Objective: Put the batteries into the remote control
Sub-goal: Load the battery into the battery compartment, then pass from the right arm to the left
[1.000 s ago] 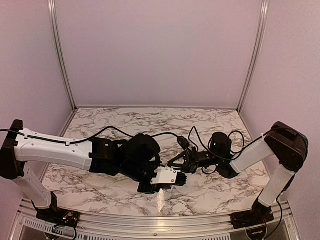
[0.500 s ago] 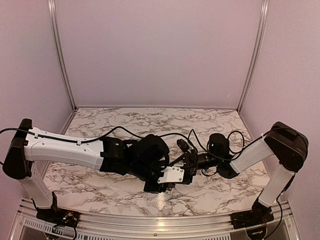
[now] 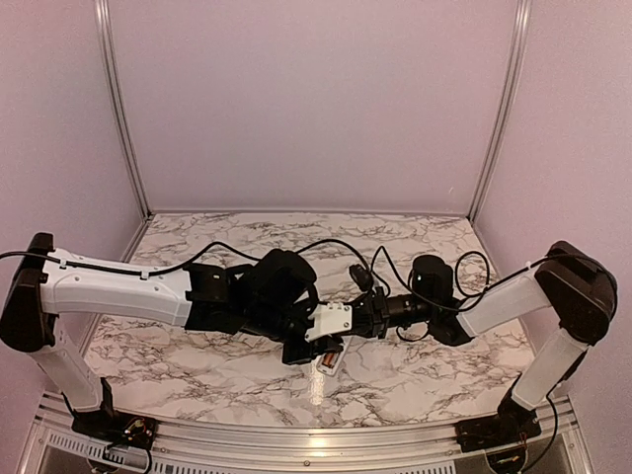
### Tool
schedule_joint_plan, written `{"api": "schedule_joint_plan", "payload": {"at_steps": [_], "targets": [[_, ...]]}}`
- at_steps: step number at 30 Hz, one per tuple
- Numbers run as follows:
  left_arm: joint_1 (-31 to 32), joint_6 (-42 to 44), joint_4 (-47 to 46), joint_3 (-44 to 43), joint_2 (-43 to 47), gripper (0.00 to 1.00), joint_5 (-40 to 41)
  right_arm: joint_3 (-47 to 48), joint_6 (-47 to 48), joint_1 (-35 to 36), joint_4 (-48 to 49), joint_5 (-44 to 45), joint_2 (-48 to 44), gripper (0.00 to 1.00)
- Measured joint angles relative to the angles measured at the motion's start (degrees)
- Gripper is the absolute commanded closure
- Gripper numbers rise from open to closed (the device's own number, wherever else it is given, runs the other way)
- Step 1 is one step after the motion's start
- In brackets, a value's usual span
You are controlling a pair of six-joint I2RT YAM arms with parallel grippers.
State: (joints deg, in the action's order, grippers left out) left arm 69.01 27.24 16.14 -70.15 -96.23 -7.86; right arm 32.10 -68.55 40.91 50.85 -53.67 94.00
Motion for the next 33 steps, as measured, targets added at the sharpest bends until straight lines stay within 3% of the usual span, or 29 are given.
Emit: {"api": "schedule_joint_plan", "payload": {"at_steps": [4,9,12,18,24,33], "targets": [[0.13,-1.99,-3.39,4.15,4.20,0.55,-0.68,2.12,2.10,0.26,-2.54,-0.09,-1.29,1.00],[0.11,-7.15,-7.93,11.45,14.84,0.13,0.07,4.46,6.05,0.50,-5.95,-0.15,-3.85,1.00],[-0.31,-12.68,-11.89,14.56,20.48,0.01,1.92,5.35,8.57,0.50,-7.87,0.20,-4.85,1.00],[-4.15,-25.64,-14.16,15.67,20.31,0.03,0.04,6.88,14.58,0.48,-13.68,1.73,-6.54,1.00],[-5.53,-34.18,-14.19,15.63,13.99,0.20,-5.81,8.72,18.73,0.50,-17.03,3.32,-8.33,1.00],[-5.55,-40.41,-14.19,12.63,7.32,0.45,-7.10,9.33,20.61,0.50,-18.86,4.11,-8.63,1.00]]}}
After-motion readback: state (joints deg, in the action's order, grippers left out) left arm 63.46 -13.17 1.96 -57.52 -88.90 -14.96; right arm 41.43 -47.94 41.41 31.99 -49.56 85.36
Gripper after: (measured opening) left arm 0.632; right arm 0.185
